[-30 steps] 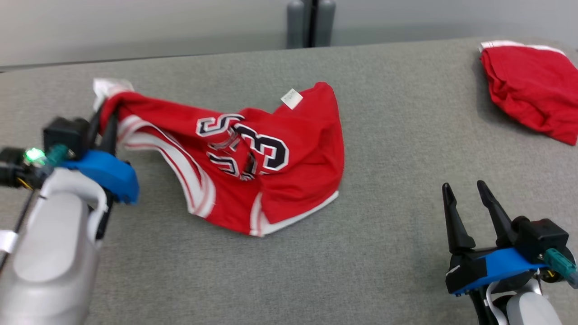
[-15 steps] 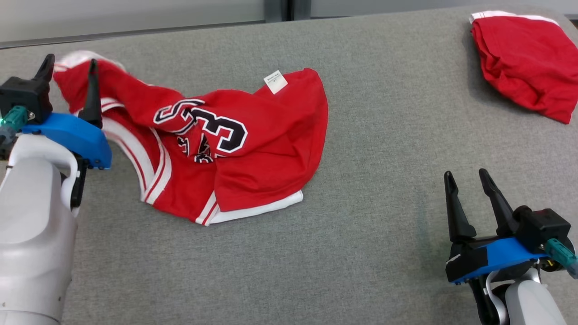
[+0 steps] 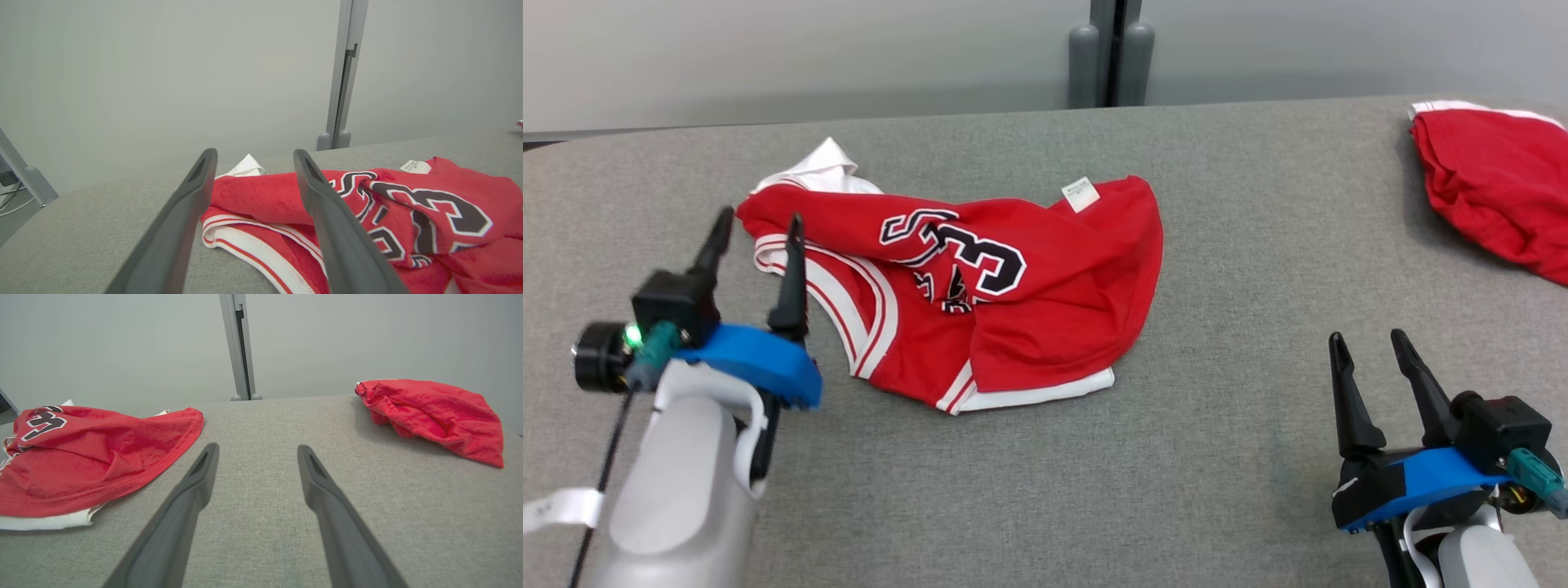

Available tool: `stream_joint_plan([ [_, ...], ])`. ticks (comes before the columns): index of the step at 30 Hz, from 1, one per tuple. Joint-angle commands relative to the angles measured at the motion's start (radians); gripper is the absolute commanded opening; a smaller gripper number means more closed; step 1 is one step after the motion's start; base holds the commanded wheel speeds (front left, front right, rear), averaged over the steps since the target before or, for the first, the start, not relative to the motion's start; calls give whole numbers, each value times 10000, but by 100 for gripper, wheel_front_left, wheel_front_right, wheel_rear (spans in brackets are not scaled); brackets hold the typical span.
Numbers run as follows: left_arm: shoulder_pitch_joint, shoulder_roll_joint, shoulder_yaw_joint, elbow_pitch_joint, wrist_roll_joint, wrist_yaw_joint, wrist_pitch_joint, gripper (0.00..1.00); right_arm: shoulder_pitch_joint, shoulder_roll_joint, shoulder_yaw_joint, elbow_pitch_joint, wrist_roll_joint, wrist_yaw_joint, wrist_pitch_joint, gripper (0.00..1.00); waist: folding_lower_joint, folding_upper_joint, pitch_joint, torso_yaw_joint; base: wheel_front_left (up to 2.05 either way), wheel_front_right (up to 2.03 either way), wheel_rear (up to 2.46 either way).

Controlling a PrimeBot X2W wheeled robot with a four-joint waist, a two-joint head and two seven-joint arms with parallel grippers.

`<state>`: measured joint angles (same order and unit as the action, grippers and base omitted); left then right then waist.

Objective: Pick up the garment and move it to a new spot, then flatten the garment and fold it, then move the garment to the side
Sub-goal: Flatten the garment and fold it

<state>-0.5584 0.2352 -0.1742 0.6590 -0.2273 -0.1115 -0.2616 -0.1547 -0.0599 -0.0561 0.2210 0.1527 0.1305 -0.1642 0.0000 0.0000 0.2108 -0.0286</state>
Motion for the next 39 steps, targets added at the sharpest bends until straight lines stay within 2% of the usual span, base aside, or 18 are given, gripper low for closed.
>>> stream_joint_plan([
  [1, 385, -70, -127, -252, 53, 7, -42, 100, 169, 22, -26, 18, 20, 6, 30, 100, 0, 0, -89, 65, 0, 0, 0],
  [6, 908, -149, -301, -725, 24, -8, 96, 100, 200, 38, -37, -18, -14, 6, 103, 100, 0, 0, -225, 147, 0, 0, 0],
  [17, 1924, -421, -1249, -1668, -89, -112, 1245, 100, 313, 70, -6, -10, 97, 6, 28, 100, 0, 0, -93, -14, 0, 0, 0],
  [32, 1837, -358, -2075, -244, 76, -40, 2584, 100, 55, 86, -30, 162, 102, 6, -54, 100, 0, 0, 191, -290, 0, 0, 0],
  [39, 1769, -456, -2604, 460, -169, -153, 4336, 100, -9, 89, 4, 250, 110, 6, -87, 100, 0, 0, 155, -301, 0, 0, 0],
])
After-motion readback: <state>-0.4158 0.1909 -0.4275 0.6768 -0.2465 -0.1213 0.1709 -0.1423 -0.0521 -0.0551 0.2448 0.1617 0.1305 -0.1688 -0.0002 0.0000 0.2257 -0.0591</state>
